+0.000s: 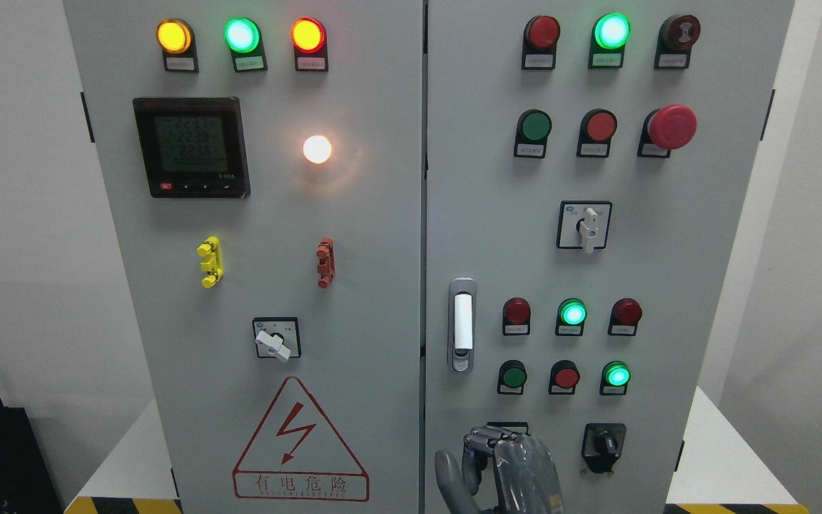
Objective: Release door handle
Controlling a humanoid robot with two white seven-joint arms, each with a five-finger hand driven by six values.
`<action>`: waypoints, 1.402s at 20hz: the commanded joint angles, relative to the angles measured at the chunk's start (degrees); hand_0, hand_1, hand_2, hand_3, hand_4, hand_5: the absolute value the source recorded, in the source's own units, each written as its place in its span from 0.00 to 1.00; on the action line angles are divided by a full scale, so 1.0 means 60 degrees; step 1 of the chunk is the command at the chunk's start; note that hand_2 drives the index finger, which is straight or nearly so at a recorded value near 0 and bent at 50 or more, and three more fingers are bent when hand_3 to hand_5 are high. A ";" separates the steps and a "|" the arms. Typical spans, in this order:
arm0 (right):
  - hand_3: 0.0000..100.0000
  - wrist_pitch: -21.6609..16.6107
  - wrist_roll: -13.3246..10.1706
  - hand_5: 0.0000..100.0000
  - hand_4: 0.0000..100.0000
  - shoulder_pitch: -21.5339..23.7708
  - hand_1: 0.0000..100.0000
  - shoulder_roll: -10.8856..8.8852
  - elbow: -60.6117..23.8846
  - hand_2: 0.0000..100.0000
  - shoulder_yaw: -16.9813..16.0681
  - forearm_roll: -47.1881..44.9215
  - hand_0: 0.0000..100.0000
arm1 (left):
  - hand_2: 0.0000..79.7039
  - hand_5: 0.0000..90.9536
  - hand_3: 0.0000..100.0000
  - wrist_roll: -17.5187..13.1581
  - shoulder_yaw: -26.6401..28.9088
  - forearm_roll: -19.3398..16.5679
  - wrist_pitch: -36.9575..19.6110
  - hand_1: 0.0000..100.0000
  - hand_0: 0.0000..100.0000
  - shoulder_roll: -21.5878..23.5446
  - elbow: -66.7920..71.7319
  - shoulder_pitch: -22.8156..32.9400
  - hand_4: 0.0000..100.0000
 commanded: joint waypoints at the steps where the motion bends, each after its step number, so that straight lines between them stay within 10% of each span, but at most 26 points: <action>1: 1.00 -0.0133 -0.0302 0.96 0.92 -0.0086 0.00 -0.0553 -0.0368 0.98 -0.0543 0.1163 0.48 | 0.00 0.00 0.00 0.0007 -0.0004 -0.0008 -0.0001 0.39 0.12 0.0000 -0.0293 0.0000 0.00; 13: 1.00 0.0450 -0.0450 0.94 0.89 -0.0745 0.00 -0.0538 -0.0441 0.93 -0.0895 0.4797 0.49 | 0.00 0.00 0.00 0.0007 -0.0004 -0.0008 -0.0001 0.39 0.12 0.0000 -0.0293 0.0000 0.00; 28: 1.00 0.1960 0.1322 0.94 0.90 -0.1229 0.00 -0.0436 -0.0573 0.97 -0.0851 0.5898 0.46 | 0.00 0.00 0.00 0.0007 0.0011 -0.0008 -0.0001 0.39 0.12 0.0000 -0.0293 0.0000 0.00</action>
